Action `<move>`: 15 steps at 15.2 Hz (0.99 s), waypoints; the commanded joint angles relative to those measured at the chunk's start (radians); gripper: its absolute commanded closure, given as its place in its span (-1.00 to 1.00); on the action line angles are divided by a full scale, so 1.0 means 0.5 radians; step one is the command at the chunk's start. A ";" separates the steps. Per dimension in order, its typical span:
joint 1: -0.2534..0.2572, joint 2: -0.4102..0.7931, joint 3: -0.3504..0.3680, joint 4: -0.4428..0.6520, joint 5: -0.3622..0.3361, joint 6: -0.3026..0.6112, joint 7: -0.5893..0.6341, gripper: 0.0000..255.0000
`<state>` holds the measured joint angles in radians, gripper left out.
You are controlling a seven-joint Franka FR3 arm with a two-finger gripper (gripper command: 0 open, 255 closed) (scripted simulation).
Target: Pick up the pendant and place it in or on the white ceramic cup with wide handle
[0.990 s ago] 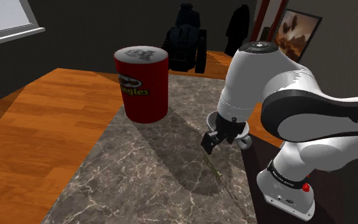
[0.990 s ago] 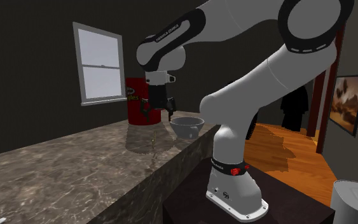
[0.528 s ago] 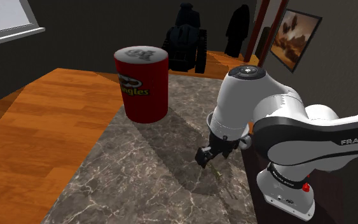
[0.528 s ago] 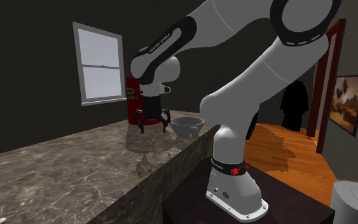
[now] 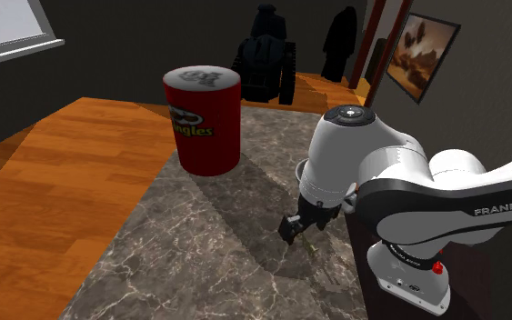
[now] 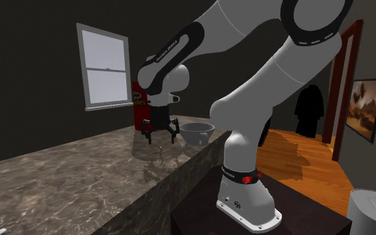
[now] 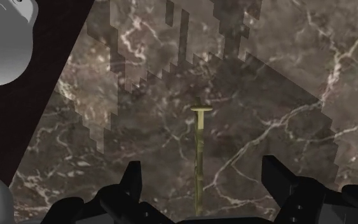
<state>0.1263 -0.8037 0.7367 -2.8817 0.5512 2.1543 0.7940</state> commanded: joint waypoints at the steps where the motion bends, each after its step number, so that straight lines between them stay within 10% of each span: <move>1: 0.000 0.000 0.000 0.000 0.000 0.001 0.000 -1.00; 2: 0.000 0.000 0.000 0.000 0.000 0.000 0.000 -1.00; 3: 0.000 0.000 0.000 0.000 0.000 0.000 0.000 1.00; 15: 0.002 -0.066 -0.054 0.045 -0.040 -0.110 0.002 1.00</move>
<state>0.1272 -0.8264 0.7188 -2.8670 0.5381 2.1176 0.7948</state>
